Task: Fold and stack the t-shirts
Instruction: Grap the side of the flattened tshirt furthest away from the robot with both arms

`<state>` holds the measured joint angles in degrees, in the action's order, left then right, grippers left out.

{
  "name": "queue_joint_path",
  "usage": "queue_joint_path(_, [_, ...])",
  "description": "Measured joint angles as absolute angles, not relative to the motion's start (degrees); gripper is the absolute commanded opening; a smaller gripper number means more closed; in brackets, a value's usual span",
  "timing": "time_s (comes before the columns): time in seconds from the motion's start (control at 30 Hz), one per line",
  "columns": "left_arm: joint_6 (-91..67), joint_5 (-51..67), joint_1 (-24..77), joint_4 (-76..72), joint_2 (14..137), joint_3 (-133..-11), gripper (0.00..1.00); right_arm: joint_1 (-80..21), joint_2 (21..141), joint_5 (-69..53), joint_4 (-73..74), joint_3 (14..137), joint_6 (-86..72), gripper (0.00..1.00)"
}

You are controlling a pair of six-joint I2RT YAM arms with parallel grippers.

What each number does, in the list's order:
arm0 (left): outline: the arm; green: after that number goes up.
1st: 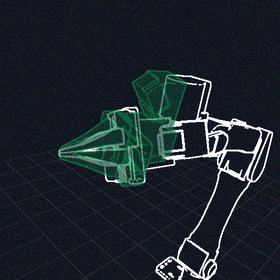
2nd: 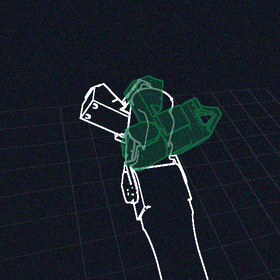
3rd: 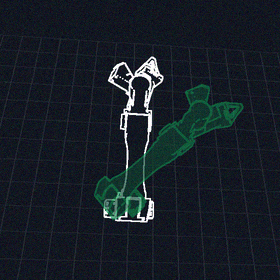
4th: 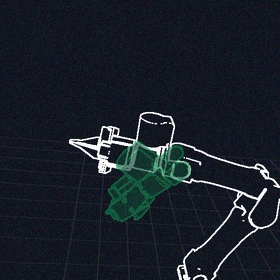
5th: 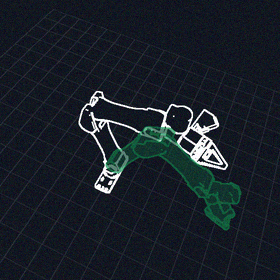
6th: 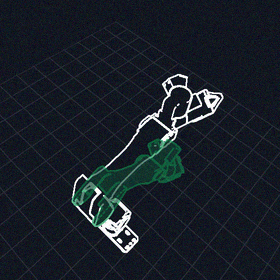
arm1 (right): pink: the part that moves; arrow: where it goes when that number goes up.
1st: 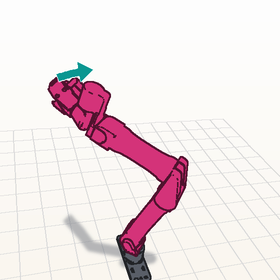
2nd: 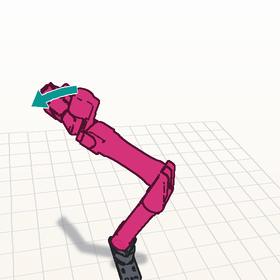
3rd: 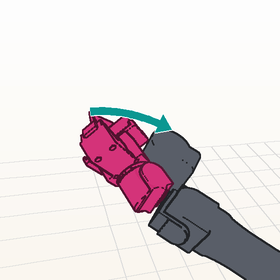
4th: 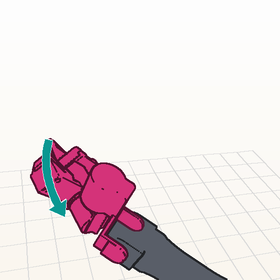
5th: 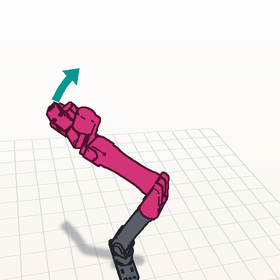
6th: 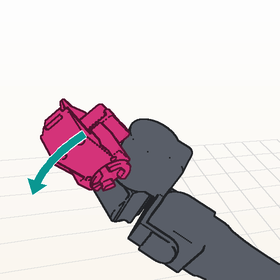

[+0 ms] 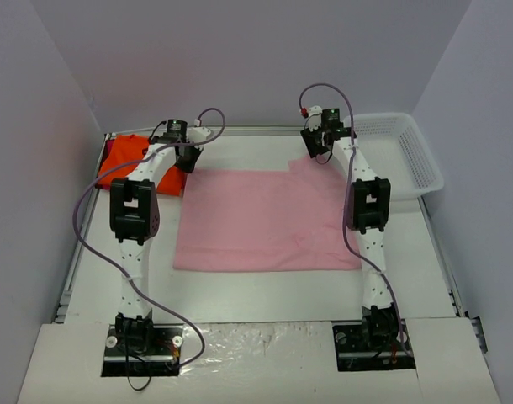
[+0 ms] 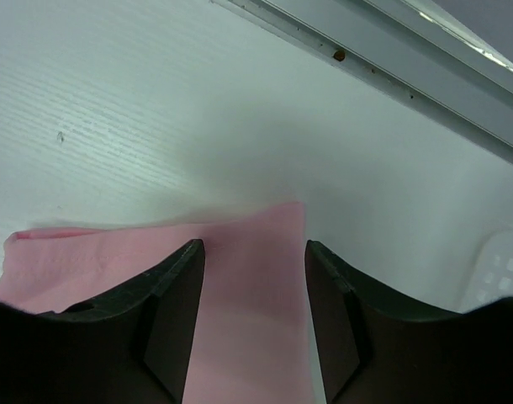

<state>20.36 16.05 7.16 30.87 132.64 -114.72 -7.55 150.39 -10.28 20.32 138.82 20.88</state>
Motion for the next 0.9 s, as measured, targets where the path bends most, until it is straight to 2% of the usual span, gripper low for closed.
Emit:
queue_joint_path(0.3, [20.34, 14.9, 7.73, 30.44, 132.62, -112.66, 0.02, -4.32, 156.27, -14.94, 18.85, 145.62, 16.4, 0.5])
queue_joint_path(0.9, [20.34, 14.5, 8.19, 30.04, 132.62, -112.57, 0.02, -1.98, 157.34, -25.08, 20.53, 145.75, 14.5, 0.48])
